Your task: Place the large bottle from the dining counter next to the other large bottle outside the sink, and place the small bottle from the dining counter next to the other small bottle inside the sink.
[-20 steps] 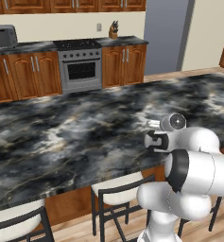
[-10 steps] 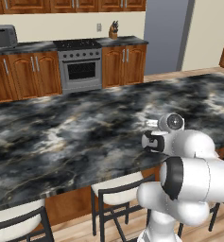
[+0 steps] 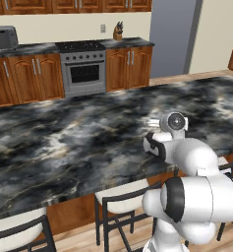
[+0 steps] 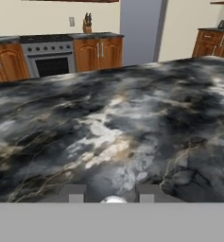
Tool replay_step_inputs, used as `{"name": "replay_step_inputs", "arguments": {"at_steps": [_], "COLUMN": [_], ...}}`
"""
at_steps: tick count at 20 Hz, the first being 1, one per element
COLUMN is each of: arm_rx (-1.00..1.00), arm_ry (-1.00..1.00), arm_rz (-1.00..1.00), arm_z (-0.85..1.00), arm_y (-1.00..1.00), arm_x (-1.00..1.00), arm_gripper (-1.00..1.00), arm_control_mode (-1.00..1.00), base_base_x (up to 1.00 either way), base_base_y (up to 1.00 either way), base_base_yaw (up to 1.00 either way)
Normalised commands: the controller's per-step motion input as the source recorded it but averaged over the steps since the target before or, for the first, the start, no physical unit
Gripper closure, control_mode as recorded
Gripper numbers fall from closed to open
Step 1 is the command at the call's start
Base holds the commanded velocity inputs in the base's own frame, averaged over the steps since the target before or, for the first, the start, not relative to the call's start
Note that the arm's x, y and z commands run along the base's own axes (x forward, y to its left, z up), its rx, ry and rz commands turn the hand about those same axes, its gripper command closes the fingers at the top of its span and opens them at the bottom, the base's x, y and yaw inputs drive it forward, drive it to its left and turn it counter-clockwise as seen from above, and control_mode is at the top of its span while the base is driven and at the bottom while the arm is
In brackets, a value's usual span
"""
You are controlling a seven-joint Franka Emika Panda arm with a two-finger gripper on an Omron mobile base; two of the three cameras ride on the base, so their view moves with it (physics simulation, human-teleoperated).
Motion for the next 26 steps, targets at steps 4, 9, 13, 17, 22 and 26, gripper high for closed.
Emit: {"name": "replay_step_inputs", "arguments": {"at_steps": [4, 9, 13, 17, 22, 26], "arm_rx": [0.00, 0.00, 0.00, 0.00, 0.00, 0.00], "arm_ry": [0.00, 0.00, 0.00, 0.00, 0.00, 0.00], "arm_rz": [0.00, 0.00, 0.00, 0.00, 0.00, 0.00], "arm_z": [0.07, 0.00, 0.00, 0.00, 0.00, 0.00], "arm_y": [0.13, 0.00, 0.00, 0.00, 0.00, 0.00], "arm_x": [0.00, 0.00, 0.00, 0.00, 0.00, 0.00], "arm_gripper": [1.00, 1.00, 1.00, 1.00, 1.00, 1.00], "arm_control_mode": [-1.00, 1.00, 1.00, 1.00, 1.00, 1.00], "base_base_x": [0.00, -0.06, -0.63, -0.94, -0.55, -0.07], "base_base_y": [0.00, 0.03, 0.00, 0.00, 0.00, -0.02], "base_base_yaw": [0.00, 0.00, 0.00, 0.00, -0.08, -0.36]}}
